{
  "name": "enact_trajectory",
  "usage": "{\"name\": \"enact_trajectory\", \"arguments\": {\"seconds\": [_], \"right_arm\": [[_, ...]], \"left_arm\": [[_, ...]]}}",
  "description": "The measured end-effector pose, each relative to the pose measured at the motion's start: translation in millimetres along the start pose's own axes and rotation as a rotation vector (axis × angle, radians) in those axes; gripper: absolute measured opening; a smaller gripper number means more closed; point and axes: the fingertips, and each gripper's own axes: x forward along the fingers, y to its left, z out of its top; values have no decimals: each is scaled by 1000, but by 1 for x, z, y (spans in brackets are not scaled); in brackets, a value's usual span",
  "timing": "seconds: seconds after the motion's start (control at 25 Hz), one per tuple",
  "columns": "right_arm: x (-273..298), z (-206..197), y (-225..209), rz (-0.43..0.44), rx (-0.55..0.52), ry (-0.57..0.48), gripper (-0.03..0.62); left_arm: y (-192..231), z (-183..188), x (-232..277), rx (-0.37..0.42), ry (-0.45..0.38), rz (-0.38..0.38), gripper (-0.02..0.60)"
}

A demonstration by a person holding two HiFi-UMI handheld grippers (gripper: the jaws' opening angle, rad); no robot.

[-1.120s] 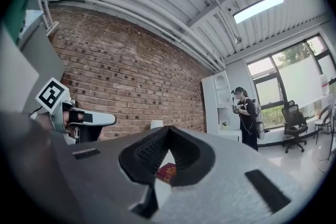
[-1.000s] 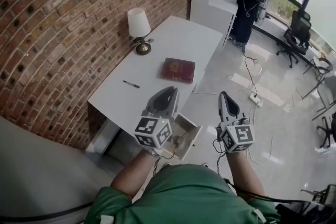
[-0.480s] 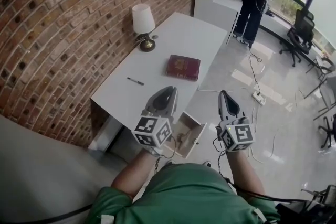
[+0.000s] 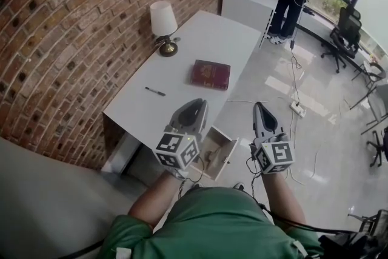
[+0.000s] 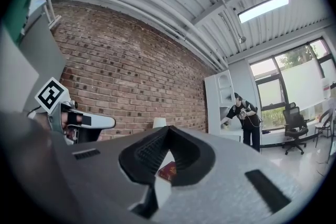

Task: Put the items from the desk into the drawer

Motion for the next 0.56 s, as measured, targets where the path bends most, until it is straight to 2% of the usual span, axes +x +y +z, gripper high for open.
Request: {"name": "enact_trajectory", "arguments": {"seconds": [0.32, 0.56], "right_arm": [[3, -10, 13, 24, 16, 12, 2], [10, -10, 16, 35, 25, -3, 2]], "left_arm": [[3, -6, -9, 5, 48, 24, 41], [14, -12, -16, 25, 42, 37, 41]]}}
